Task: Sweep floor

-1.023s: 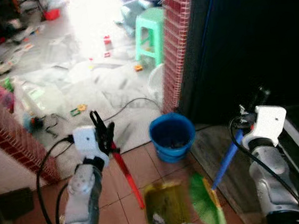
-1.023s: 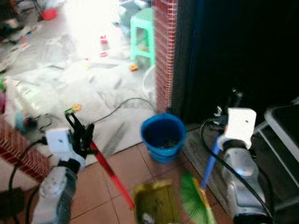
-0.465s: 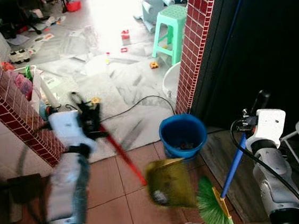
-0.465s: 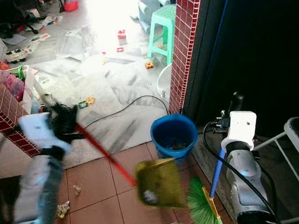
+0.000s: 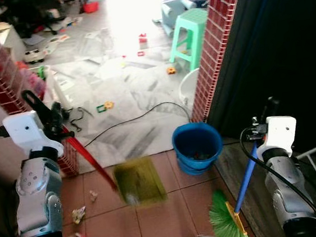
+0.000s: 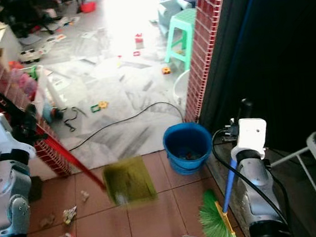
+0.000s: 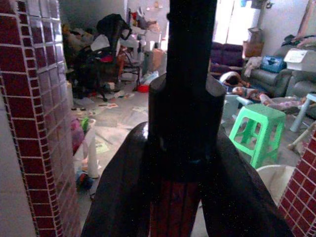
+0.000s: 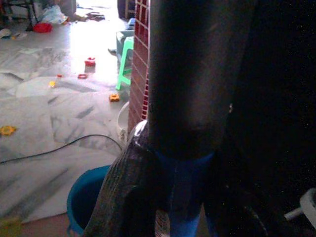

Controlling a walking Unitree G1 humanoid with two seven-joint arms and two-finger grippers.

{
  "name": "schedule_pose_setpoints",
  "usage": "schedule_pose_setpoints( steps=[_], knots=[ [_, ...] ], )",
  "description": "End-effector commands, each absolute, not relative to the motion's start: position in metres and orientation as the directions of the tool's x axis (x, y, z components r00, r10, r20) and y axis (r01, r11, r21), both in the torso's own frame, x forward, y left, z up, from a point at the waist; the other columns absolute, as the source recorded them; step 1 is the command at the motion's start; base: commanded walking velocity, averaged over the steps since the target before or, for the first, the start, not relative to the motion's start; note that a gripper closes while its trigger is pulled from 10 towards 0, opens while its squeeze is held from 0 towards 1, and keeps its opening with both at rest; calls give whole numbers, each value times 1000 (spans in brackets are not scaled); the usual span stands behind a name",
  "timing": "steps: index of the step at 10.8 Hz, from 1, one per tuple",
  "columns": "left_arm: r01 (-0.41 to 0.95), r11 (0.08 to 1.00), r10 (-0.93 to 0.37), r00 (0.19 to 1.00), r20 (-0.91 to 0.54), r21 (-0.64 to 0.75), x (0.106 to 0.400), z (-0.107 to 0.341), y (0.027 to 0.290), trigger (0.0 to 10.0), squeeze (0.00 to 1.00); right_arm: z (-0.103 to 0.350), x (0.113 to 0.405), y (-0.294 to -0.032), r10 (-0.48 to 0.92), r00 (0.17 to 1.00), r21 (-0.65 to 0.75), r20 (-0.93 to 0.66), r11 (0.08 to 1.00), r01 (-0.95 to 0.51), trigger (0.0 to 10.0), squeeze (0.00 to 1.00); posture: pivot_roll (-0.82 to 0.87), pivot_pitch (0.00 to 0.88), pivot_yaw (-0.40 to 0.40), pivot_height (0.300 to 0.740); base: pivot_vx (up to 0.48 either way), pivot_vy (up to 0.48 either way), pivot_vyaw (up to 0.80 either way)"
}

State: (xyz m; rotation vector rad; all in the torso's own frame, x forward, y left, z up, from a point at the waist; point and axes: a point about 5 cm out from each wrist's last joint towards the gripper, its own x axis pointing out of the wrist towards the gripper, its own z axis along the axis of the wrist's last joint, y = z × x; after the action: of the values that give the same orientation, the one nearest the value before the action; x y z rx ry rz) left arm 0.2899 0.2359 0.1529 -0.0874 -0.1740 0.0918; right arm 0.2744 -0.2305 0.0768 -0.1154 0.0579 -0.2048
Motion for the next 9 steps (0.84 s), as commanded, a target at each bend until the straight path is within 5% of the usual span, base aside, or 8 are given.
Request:
schedule_pose_setpoints(
  steps=[1, 6, 9],
  knots=[
    [-81, 991, 107, 960, 258, -110, 295, 175, 240, 10000, 0, 81, 278, -231, -203, 979, -127, -29, 972, 198, 10000, 0, -84, 0, -7, 740, 0, 0, 0],
    [-148, 976, 204, 870, 448, -158, 315, 239, 246, 10000, 0, 79, 280, -228, -193, 981, -124, -28, 974, 188, 10000, 0, -93, 0, -2, 740, 0, 0, 0],
    [-59, 971, 172, 844, 508, -231, 331, 263, 224, 10000, 0, 80, 284, -224, -179, 984, -120, -24, 977, 175, 10000, 0, -95, 0, 5, 740, 0, 0, 0]
  ],
)
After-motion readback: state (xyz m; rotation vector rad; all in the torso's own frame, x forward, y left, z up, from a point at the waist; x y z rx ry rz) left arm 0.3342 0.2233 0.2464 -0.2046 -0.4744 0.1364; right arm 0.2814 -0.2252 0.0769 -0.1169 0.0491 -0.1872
